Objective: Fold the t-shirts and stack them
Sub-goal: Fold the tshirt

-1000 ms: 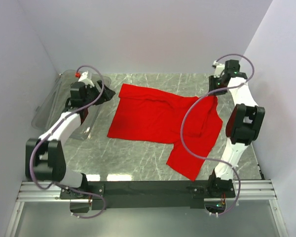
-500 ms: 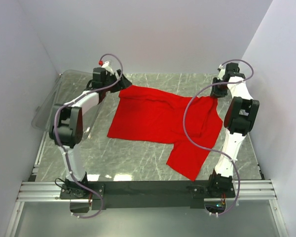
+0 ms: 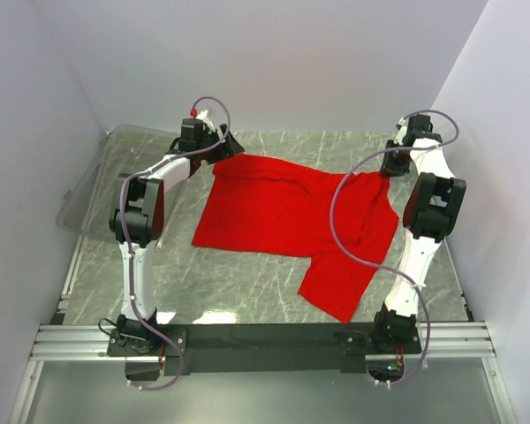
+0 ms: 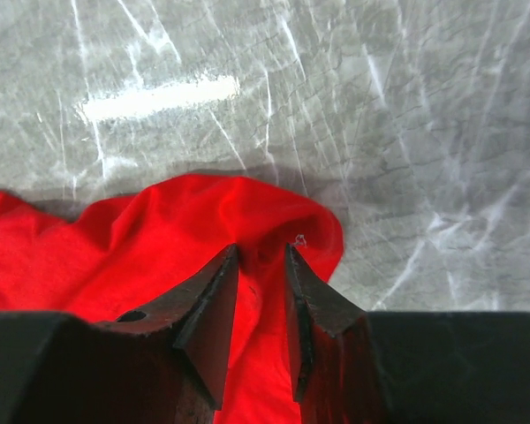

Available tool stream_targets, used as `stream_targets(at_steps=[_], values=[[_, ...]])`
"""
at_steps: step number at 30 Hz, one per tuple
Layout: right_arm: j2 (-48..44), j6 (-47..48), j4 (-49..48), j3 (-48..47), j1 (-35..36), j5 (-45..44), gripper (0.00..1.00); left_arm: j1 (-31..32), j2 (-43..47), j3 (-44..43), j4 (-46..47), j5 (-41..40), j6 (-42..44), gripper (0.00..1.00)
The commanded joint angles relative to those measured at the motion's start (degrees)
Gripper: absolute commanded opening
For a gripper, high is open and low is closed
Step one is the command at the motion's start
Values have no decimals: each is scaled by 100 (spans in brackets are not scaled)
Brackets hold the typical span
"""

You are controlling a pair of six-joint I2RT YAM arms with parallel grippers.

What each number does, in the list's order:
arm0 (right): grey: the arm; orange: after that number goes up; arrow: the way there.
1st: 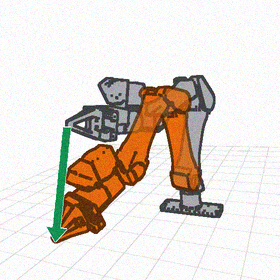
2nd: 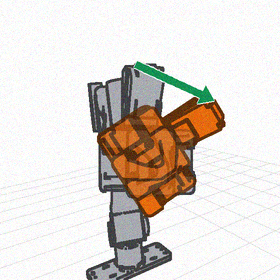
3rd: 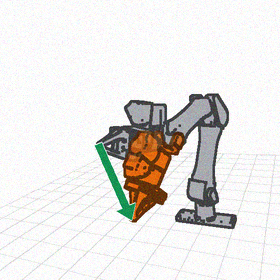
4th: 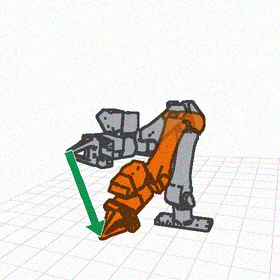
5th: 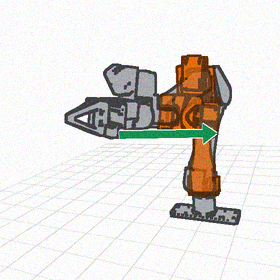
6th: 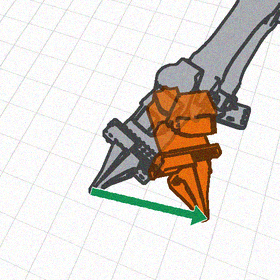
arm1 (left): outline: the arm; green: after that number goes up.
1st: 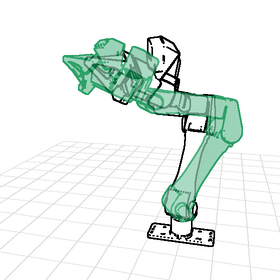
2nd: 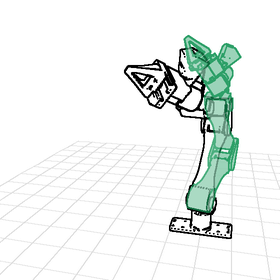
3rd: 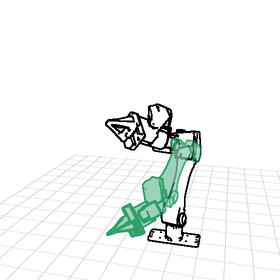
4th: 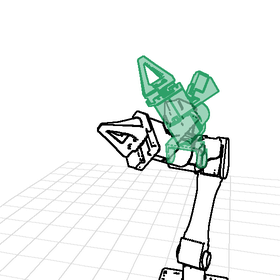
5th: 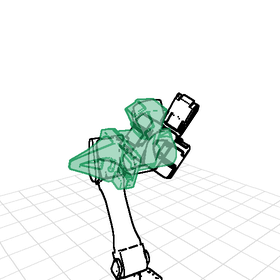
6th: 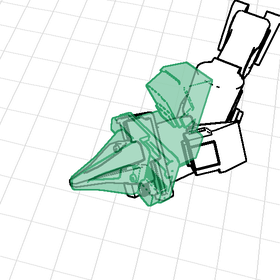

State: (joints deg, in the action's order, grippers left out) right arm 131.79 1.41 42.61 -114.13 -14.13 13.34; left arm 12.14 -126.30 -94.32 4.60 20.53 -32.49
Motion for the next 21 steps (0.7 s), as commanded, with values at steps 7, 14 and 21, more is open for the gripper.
stream_targets(at_steps=[7, 14, 21], values=[[189, -334, -156, -277, -20, 371, 31, 183, -509, -657, -117, -277, -108, 81], [190, -475, -271, -295, -55, 459, 3, 245, -764, -895, -346, -708, -91, 80], [119, -677, -481, -277, -213, 406, 0, 254, -905, -974, -443, -981, -82, 80]])
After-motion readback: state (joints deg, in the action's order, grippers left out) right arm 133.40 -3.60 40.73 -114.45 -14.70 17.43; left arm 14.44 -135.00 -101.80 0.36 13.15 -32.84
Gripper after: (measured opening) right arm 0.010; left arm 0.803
